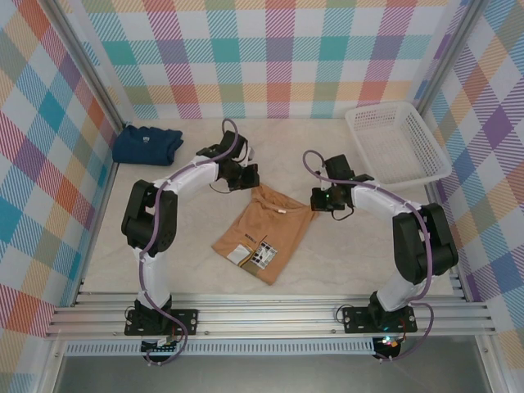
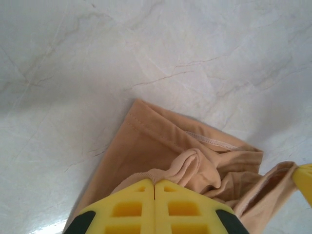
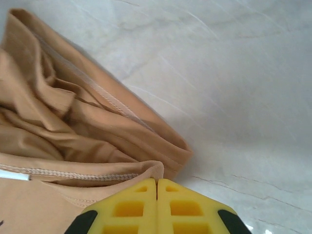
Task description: Fold the inside-out t-shirt
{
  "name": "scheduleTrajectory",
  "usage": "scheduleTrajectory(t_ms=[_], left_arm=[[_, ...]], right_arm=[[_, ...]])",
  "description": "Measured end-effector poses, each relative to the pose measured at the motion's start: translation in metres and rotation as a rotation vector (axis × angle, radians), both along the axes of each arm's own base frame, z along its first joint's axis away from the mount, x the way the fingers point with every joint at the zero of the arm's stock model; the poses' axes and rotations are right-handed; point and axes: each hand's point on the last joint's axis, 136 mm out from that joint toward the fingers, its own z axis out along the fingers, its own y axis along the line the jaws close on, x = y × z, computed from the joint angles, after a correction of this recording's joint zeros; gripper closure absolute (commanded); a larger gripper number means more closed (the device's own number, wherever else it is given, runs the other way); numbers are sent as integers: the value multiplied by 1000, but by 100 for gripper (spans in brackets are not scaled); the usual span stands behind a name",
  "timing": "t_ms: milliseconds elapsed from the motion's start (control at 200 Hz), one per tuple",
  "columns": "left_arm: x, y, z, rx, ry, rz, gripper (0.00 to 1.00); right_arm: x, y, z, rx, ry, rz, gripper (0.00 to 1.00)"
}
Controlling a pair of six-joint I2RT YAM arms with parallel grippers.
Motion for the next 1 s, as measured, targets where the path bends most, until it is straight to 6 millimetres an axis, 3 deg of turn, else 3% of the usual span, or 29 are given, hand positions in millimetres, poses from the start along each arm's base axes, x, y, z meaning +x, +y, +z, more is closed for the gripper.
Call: scheduleTrajectory(t_ms=[125,275,495,570,670,815,1000], left_arm=[[12,-5,8,-19,-18,18,87],[37,-11,5,-12,-52,52,69],[56,-1,-2,66,-94,105,54],[55,2,-3,82,-108,103,50],[40,7,-7,92,-101,66,48],[28,-1,-9,59,-87,-15,47],[27,-16,-18,23,-57,-87,54]], right_arm=[[-5,-8,-10,-6,29,-36,93],[-4,-14,-15,-16,33,-65,89],[0,-14,-20,-17,32,-72,81],[1,-13,-21,-16,31,-71,80],[3,-11,-20,-6,25,-68,80],[4,-8,-23,4,35,-60,82],[4,-8,-26,3,44,-59,91]])
